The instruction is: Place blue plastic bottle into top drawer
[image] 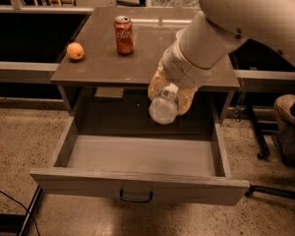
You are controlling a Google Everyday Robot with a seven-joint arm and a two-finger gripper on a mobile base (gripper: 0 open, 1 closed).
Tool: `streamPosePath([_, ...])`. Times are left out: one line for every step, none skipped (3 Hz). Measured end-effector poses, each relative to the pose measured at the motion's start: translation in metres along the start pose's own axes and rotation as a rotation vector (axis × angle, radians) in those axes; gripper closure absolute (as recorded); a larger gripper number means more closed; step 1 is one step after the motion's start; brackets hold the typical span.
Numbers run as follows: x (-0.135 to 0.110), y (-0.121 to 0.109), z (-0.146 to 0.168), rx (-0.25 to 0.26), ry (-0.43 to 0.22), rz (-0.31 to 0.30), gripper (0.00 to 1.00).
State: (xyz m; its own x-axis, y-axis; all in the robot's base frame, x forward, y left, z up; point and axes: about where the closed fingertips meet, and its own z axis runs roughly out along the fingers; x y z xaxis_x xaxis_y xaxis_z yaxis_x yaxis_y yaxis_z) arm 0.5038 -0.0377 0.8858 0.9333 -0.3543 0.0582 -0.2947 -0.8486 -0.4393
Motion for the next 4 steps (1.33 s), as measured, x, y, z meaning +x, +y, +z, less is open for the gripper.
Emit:
streamPosePath([-0.05, 0.015, 0.018, -0.021, -0.112, 0.017, 1.0])
streamPosePath([-0.076, 0.036, 0.063, -0.075, -0.218, 0.043, 1.0])
streamPosePath([-0.077, 0.049, 0.104, -0.103, -0.231, 0.011, 1.0])
streamPosePath([-0.059, 0.059, 0.14, -0.122, -0.182, -0.03, 1.0])
